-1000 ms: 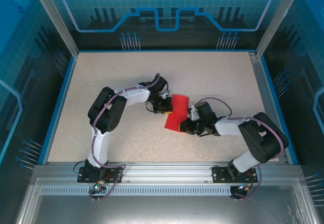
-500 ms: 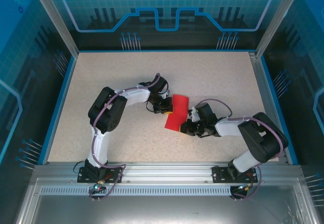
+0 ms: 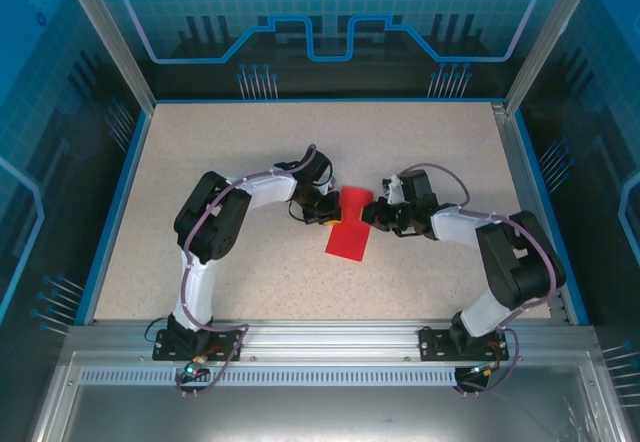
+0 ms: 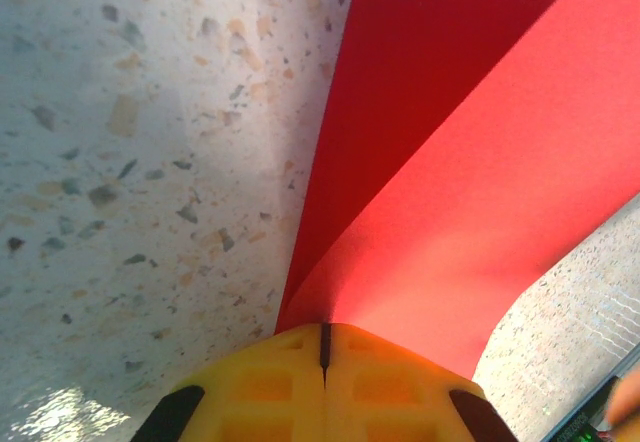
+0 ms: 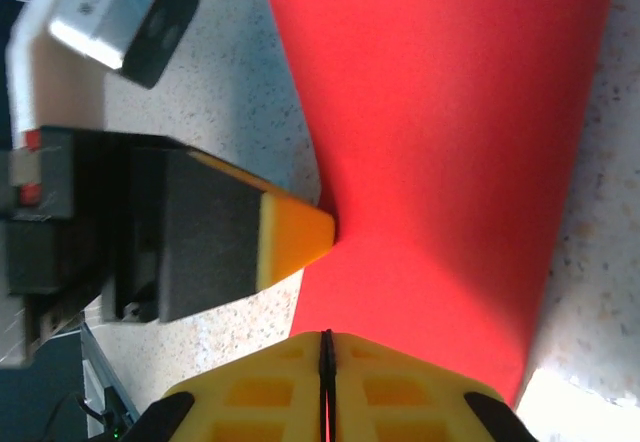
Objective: Fold a paper plane with a square sheet of paper (pick it up from the middle)
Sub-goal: Fold the square sheet of paper in half at the center of the table.
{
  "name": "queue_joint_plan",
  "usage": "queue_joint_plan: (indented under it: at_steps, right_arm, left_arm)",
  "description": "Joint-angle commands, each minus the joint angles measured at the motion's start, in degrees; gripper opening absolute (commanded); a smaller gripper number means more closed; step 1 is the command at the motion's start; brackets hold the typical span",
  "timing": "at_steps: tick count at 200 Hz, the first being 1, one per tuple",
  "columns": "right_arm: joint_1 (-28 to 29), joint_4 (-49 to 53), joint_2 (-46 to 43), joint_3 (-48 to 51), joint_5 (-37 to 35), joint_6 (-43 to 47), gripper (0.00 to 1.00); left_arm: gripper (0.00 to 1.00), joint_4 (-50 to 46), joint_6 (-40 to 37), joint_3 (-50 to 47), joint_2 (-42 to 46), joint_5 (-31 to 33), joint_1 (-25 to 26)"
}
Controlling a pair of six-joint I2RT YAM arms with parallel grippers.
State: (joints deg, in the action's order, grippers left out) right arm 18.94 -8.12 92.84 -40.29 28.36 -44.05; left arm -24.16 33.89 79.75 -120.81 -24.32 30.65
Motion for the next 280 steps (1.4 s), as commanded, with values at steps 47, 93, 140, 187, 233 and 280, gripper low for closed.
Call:
queue_joint_plan:
  at_steps: [47,93,140,187,233,280]
  right_arm:
    - [-3.20,-0.15,7.79,-1.00,1.53,3.95,0.11]
    - [-3.29,-0.32,11.08,0.15,1.05,3.74,0.10]
    - [-3.27,4.87,4.52,-4.69,1.01,3.99,0.11]
    - [-3.37,8.64,8.19,-9.61,0.00,6.17,0.11]
    - [-3.41,5.69,13.64,-7.86,-1.09,5.64,0.11]
    - [-3.41,5.53,14.42,-8.02,-0.54,5.39,0.12]
  left_arm:
    - [0.00,-3.75,-1.51,-1.92,-4.06,2.79,0.77]
    - [0.00,-3.72,-1.28,-2.02,-3.90,3.18,0.81]
    - [0.00,-4.14,-1.54,-1.81,-3.90,3.40,0.74]
    - [0.00,-3.95,-1.55,-1.93,-3.99,3.32,0.77]
    - [0.00,-4.05,-1.50,-1.83,-3.88,3.40,0.64]
    - [0.00,-4.23,-1.87,-2.01,-3.90,3.49,0.65]
